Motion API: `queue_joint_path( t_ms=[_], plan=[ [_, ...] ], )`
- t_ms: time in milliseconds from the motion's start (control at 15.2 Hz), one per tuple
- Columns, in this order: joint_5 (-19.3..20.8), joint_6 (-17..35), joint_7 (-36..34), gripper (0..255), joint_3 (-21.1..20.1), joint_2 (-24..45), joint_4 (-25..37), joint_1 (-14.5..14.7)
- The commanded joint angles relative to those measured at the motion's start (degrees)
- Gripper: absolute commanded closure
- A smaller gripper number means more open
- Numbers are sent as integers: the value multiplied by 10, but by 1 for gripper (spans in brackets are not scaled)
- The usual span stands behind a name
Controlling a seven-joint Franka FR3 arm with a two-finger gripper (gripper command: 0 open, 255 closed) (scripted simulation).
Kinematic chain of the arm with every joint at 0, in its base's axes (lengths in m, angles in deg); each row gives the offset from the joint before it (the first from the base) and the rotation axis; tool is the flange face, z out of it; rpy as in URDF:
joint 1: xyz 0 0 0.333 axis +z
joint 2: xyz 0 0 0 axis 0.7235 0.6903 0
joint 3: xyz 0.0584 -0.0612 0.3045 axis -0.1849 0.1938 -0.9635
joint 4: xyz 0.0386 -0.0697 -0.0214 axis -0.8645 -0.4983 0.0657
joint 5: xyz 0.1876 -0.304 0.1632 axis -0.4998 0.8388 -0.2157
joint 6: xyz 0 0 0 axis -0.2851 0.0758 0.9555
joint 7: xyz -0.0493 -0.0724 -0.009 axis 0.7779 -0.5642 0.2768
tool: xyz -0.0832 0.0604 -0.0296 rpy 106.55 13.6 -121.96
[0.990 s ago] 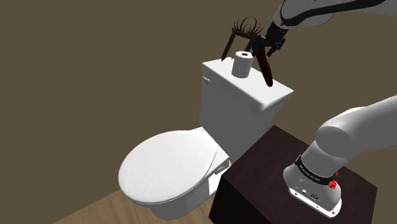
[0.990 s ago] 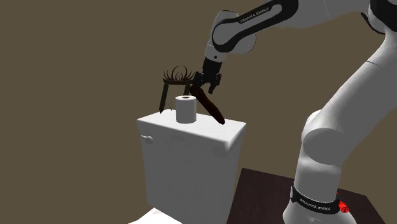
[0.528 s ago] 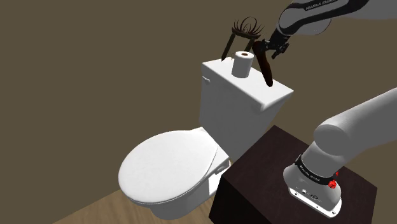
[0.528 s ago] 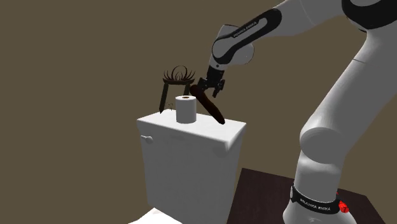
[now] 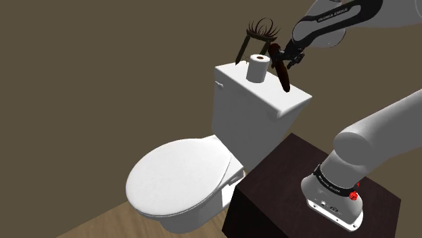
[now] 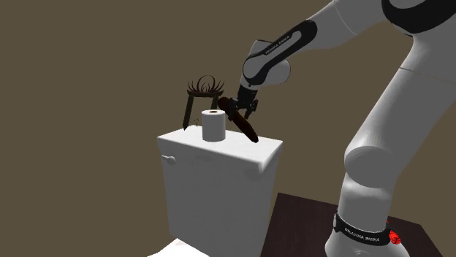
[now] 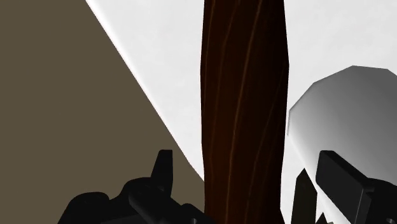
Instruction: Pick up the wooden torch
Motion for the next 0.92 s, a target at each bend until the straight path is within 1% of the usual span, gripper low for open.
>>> queue_joint_path(
  t_ms=[0,66,660,858],
  plan=[
    [-1,4,1,0,1,3,-1,0],
    [-1,5,1,255,1,3,-1,0],
    [-1,4,1,255,1,3,-1,0],
    [1,-21,-2,255,-2,-7,14,-1]
  ],
)
